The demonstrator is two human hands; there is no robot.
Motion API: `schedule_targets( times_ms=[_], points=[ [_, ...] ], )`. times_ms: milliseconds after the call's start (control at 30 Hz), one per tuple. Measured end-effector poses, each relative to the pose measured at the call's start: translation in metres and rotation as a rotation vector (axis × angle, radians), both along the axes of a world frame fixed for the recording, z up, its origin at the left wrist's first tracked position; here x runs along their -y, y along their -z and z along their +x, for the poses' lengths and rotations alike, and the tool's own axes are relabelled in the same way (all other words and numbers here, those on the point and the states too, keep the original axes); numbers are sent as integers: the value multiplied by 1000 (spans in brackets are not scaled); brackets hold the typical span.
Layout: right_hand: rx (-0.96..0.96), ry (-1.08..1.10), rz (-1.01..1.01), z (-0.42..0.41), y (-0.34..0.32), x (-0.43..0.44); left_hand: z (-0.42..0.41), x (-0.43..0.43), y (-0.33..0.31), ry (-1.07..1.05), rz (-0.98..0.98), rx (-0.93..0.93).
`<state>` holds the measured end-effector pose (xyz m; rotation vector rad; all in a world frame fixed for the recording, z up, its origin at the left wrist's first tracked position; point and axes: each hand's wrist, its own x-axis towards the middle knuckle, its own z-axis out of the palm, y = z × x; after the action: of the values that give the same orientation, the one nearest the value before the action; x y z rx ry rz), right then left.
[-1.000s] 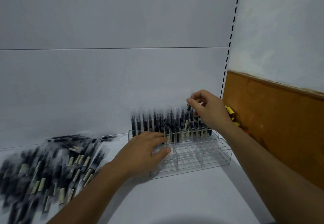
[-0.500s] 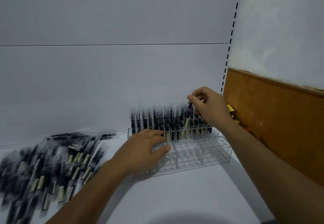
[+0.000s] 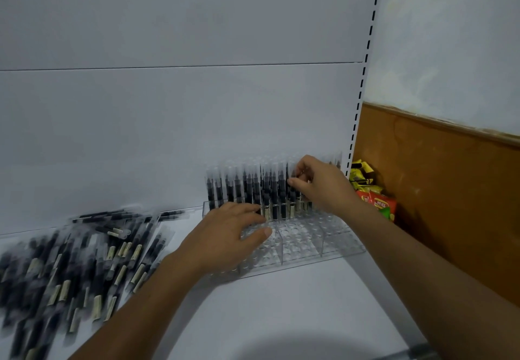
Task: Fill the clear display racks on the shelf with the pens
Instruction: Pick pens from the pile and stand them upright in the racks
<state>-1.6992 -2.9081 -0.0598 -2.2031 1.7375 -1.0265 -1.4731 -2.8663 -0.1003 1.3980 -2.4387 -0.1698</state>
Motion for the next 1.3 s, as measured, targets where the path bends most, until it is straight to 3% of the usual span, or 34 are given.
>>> schedule_targets(
  times_ms=[133, 267, 400, 533, 667, 900, 1100, 1300],
  points=[
    [-11, 16, 82, 0, -8, -4, 0, -1, -5, 3, 9, 14],
    [-205, 95, 101, 0, -18, -11, 0, -2, -15, 21, 56, 57],
    [-318, 133, 6, 12, -26, -28, 11, -14, -23, -53, -64, -26],
    [-205, -97, -26, 70, -28, -55, 63, -44, -20, -224, -112, -230],
    [-234, -405, 15, 147, -10, -82, 131, -78, -13, -460, -157, -364],
    [-410, -638, 7, 240, 26, -94, 220, -122, 14, -849, -168, -360],
    [-377, -684, 70, 265, 59, -89, 225, -127, 33, -881, 24, -311],
    [-234, -680, -4, 261, 76, -87, 220, -139, 35, -856, -7, -363]
  ],
)
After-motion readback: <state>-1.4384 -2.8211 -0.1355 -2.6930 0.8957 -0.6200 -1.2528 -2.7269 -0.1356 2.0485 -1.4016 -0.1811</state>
